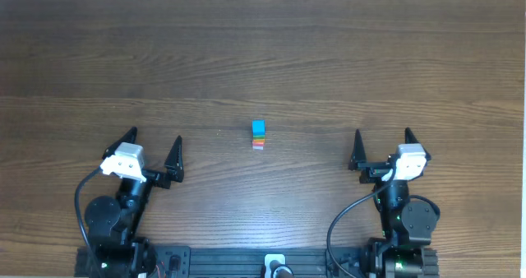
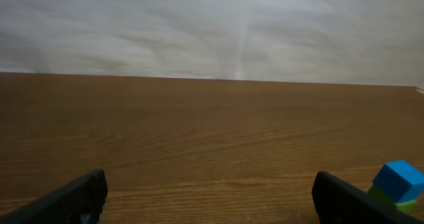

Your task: Stack Cubes

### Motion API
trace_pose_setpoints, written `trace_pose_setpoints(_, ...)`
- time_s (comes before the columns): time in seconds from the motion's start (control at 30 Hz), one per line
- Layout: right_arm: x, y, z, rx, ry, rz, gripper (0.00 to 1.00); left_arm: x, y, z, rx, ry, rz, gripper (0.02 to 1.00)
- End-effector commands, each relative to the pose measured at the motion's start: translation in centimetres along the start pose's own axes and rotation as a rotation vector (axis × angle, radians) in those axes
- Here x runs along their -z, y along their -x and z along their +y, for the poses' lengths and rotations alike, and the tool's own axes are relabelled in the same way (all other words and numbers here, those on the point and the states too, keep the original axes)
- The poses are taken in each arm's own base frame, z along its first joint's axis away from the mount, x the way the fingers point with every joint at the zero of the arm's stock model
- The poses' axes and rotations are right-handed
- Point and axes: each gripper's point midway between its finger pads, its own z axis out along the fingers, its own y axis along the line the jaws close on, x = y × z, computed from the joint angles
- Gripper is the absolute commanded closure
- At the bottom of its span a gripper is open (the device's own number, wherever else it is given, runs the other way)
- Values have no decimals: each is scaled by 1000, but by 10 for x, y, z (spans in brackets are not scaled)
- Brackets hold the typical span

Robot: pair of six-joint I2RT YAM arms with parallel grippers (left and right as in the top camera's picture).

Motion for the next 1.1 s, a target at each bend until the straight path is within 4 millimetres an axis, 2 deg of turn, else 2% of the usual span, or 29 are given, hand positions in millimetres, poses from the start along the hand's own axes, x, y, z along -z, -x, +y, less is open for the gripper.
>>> trace_pose_setpoints(0.03,1,-13,2,6,8,44,7,0,-2,1,-15,-1,-3,18)
trace_pose_setpoints(1.1,1,-14,2,5,9,48,9,0,-2,1,-15,-1,-3,20)
